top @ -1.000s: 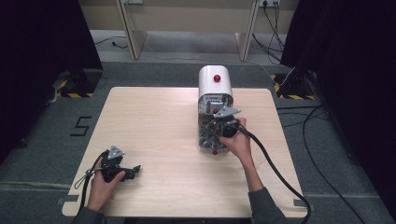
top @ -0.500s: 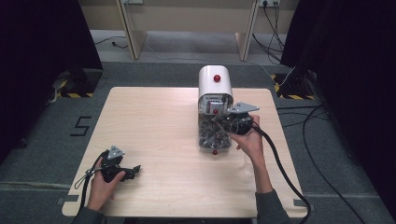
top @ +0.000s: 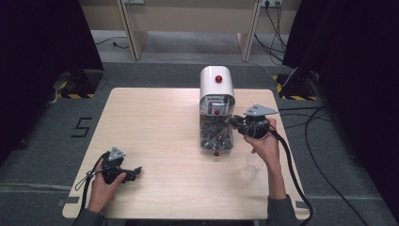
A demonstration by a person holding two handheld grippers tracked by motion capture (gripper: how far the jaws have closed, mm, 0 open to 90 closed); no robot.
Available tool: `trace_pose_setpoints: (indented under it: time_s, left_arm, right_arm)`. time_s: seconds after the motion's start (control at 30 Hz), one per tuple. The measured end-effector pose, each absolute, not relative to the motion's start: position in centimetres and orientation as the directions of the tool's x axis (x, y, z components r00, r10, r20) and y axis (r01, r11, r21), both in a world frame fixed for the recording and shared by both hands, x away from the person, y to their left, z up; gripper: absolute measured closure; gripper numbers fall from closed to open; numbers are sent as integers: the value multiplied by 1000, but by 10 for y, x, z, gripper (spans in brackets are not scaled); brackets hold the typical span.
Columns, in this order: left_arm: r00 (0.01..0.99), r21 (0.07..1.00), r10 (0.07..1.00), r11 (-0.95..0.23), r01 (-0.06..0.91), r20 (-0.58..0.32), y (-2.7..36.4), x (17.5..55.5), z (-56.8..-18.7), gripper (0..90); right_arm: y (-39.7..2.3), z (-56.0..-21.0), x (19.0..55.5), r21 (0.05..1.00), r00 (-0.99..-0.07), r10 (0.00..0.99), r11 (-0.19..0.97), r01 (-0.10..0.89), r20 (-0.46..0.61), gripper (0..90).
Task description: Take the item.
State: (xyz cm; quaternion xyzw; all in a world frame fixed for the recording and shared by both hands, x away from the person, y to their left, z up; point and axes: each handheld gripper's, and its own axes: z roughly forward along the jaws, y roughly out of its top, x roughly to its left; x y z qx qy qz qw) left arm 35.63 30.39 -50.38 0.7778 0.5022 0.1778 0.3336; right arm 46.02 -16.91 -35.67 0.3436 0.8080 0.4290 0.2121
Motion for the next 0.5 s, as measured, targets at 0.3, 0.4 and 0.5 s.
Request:
trace_pose_setpoints:
  time_s: [0.3, 0.4, 0.5]
  left_arm:
    - [432, 698, 900, -273, 663, -59, 304, 356, -504, 0]
    - [432, 697, 900, -273, 662, -58, 304, 356, -504, 0]
    - [432, 697, 900, -273, 663, -59, 304, 356, -504, 0]
  right_arm:
    - [-182, -360, 456, 832, -668, 744, 389, 396, -29, 788]
    - [-186, -360, 454, 831, -666, 745, 391, 395, -34, 788]
    - [-190, -360, 450, 832, -660, 751, 385, 399, -31, 788]
